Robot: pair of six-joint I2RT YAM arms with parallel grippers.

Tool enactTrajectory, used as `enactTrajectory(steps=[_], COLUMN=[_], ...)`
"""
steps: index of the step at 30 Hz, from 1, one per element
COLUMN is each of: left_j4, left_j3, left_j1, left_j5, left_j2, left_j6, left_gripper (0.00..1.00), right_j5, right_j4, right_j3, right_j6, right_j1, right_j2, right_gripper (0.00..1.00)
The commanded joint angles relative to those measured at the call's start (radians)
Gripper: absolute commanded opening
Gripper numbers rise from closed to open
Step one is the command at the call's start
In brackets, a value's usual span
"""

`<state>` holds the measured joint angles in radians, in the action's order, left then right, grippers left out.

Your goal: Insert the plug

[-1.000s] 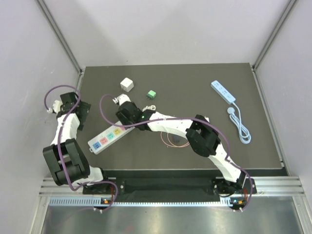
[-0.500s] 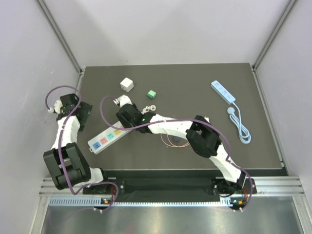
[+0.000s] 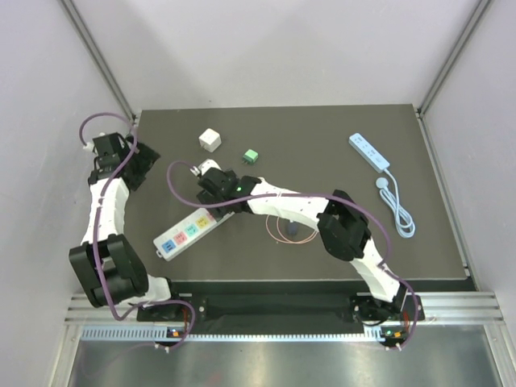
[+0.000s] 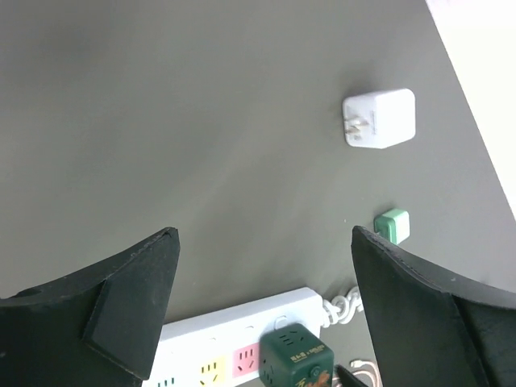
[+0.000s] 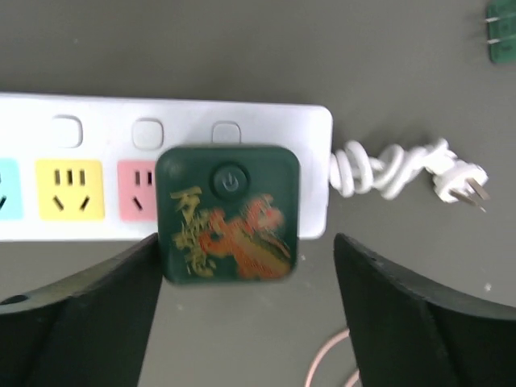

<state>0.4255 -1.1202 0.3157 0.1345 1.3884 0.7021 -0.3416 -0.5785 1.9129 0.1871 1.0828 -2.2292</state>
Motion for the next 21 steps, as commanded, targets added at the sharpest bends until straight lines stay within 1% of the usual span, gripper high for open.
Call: enactTrajectory(steps=[1, 3, 5, 6, 8, 9, 10, 11, 12, 13, 14, 15, 17, 18, 19, 21], left_j4=[0.015, 0.030, 0.035, 0.033, 0.042, 0.045, 0.059, 0.071, 0.082, 0.097, 0.117, 0.111, 0.073, 0.024, 0.006, -0.014], left_j3=[-0.088, -0.127, -0.160, -0.173, -0.229, -0.252, -0.277, -0.333, -0.363, -0.387, -0.433, -0.440, -0.435, -0.434, -0.437, -0.470], left_j1=[-0.058, -0.081, -0.119, -0.135, -0.193, -0.219, -0.271, -0.294, -0.312, -0.348, -0.357, -0.363, -0.398, -0.415, -0.453, -0.486], left_j5=[0.005, -0.018, -0.016, -0.019, -0.030, -0.051, -0.073, -0.096, -0.125, -0.125, -0.112, -0.066, -0.010, 0.010, 0.023, 0.016], left_j2=[0.024, 0.052, 0.084, 0.095, 0.144, 0.164, 0.210, 0.237, 0.263, 0.291, 0.338, 0.356, 0.388, 0.399, 0.412, 0.469], left_j6=[-0.099, -0.121, -0.157, -0.170, -0.205, -0.222, -0.255, -0.271, -0.295, -0.302, -0.302, -0.303, -0.309, -0.320, -0.363, -0.424], left_gripper=[0.92, 0.92, 0.91, 0.90, 0.88, 0.88, 0.88, 0.88, 0.87, 0.86, 0.85, 0.84, 0.81, 0.81, 0.81, 0.80], right_j5=[-0.007, -0.004, -0.005, -0.005, 0.003, 0.004, 0.006, 0.009, 0.024, 0.029, 0.033, 0.036, 0.035, 0.036, 0.039, 0.050], right_j4=[-0.069, -0.063, -0.044, -0.031, 0.008, 0.023, 0.040, 0.057, 0.084, 0.098, 0.124, 0.134, 0.153, 0.158, 0.169, 0.193], right_j3=[0.035, -0.017, -0.070, -0.142, -0.231, -0.327, -0.375, -0.421, -0.505, -0.543, -0.578, -0.633, -0.679, -0.719, -0.738, -0.791], right_j6=[-0.032, -0.026, -0.018, -0.012, 0.006, 0.012, 0.018, 0.032, 0.040, 0.043, 0.048, 0.049, 0.052, 0.054, 0.054, 0.054], right_j1=[-0.014, -0.017, -0.023, -0.026, -0.050, -0.061, -0.082, -0.096, -0.122, -0.136, -0.148, -0.159, -0.198, -0.210, -0.234, -0.256], right_j2=[0.155, 0.196, 0.279, 0.348, 0.423, 0.460, 0.532, 0.564, 0.624, 0.653, 0.677, 0.719, 0.753, 0.784, 0.801, 0.851], right_gripper=[0.86, 0.89, 0.91, 0.91, 0.91, 0.91, 0.91, 0.91, 0.91, 0.91, 0.90, 0.90, 0.90, 0.90, 0.90, 0.90])
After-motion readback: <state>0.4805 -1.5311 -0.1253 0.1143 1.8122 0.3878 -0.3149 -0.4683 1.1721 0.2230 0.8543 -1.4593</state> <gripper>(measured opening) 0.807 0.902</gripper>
